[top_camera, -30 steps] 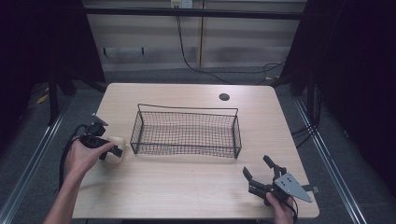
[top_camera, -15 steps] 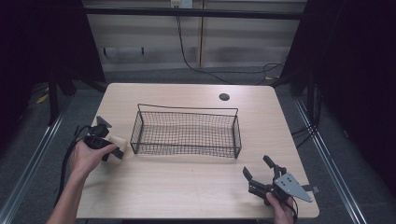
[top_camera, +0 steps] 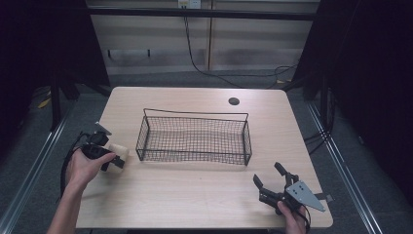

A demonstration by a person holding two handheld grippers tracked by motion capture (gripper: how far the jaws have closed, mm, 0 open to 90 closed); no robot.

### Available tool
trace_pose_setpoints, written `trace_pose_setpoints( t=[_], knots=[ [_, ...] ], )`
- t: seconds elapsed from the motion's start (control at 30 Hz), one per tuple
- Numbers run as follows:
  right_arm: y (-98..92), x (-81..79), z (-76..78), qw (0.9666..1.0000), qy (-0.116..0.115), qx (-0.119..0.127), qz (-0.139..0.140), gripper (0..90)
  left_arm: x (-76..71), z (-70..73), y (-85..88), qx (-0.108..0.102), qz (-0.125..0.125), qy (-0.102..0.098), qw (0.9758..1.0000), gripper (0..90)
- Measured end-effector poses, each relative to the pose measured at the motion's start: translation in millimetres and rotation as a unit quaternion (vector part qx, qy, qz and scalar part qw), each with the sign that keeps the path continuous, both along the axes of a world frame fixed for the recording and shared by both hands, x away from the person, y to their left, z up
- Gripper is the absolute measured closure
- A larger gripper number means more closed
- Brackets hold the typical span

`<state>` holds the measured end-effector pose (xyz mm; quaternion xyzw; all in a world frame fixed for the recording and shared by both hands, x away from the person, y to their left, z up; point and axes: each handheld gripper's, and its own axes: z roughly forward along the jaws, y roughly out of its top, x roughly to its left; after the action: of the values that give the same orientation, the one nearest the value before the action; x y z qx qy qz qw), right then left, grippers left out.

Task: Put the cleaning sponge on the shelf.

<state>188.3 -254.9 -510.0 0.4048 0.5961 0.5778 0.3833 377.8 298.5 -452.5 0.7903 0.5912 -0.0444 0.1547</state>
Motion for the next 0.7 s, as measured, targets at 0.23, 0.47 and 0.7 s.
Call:
trace_pose_setpoints(
  t=[0.23,0.47,0.7],
  knots=[
    [0.2,0.2,0.0,1.0,0.0,-0.002,0.001,13.7,-1.9,6.6,-0.1,-0.01,-0.007,-0.007,0.9999,31.2],
    [-0.1,0.3,0.0,1.0,0.0,-0.002,0.002,13.7,-8.0,14.0,4.3,-0.046,0.003,-0.024,0.9987,31.1],
    [0.0,0.2,0.1,1.0,0.0,-0.003,0.001,13.7,-15.2,25.2,12.9,-0.085,0.007,-0.042,0.9955,31.1]
  ],
)
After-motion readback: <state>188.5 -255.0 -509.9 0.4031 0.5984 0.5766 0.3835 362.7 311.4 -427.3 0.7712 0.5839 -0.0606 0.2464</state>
